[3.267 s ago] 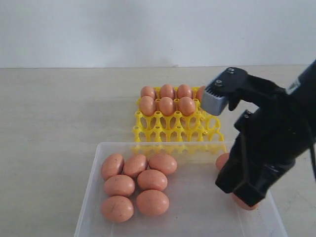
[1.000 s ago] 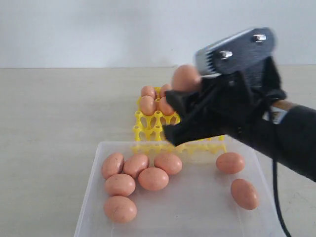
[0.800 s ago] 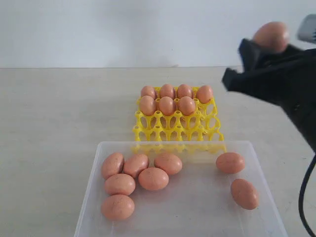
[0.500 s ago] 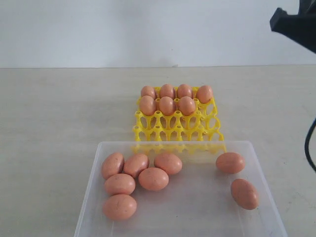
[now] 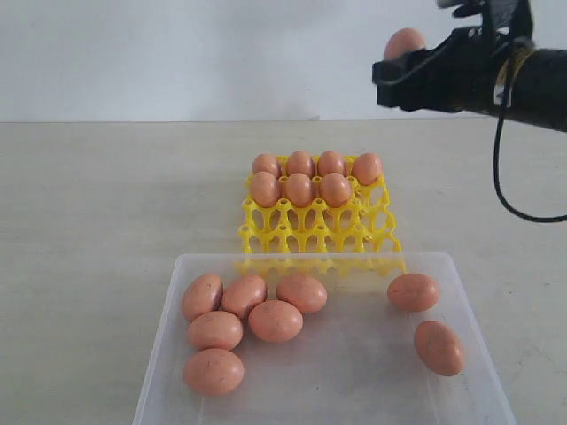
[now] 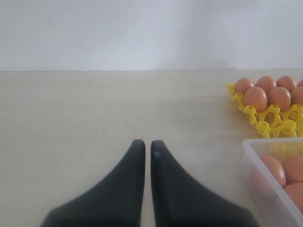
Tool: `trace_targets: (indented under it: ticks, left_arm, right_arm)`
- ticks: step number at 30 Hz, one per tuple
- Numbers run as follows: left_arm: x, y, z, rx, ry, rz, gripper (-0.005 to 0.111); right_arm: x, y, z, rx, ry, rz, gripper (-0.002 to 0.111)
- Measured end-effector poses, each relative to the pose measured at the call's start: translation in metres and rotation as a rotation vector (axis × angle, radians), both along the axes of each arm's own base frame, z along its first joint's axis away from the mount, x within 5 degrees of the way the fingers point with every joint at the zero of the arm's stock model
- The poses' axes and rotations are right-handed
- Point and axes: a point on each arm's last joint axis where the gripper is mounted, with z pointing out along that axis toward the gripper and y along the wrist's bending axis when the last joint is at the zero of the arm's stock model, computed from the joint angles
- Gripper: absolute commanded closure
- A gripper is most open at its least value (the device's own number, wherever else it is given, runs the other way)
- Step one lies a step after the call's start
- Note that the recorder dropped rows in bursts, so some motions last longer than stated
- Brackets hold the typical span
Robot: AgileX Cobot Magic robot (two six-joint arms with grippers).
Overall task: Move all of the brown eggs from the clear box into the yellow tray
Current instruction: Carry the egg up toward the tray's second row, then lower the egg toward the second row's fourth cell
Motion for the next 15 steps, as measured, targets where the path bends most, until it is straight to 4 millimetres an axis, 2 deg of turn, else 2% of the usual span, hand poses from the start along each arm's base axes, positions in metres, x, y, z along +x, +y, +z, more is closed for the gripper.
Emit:
trace_targets:
  ticks: [4, 11, 15]
  left_arm:
    - [0.0, 0.0, 0.0, 0.0, 0.0, 0.0, 0.103]
    - [0.0, 0.0, 0.0, 0.0, 0.0, 0.0, 0.103]
    - [0.0, 0.0, 0.0, 0.0, 0.0, 0.0, 0.103]
  right_arm:
    - [0.005, 0.015, -0.024, 0.054, 0.02, 0.168, 0.108]
    - [0.012, 0.017, -0.071, 0.022, 0.146, 0.21, 0.108]
    - [0.011, 0.017, -0.076, 0.003, 0.173, 0.23, 0.108]
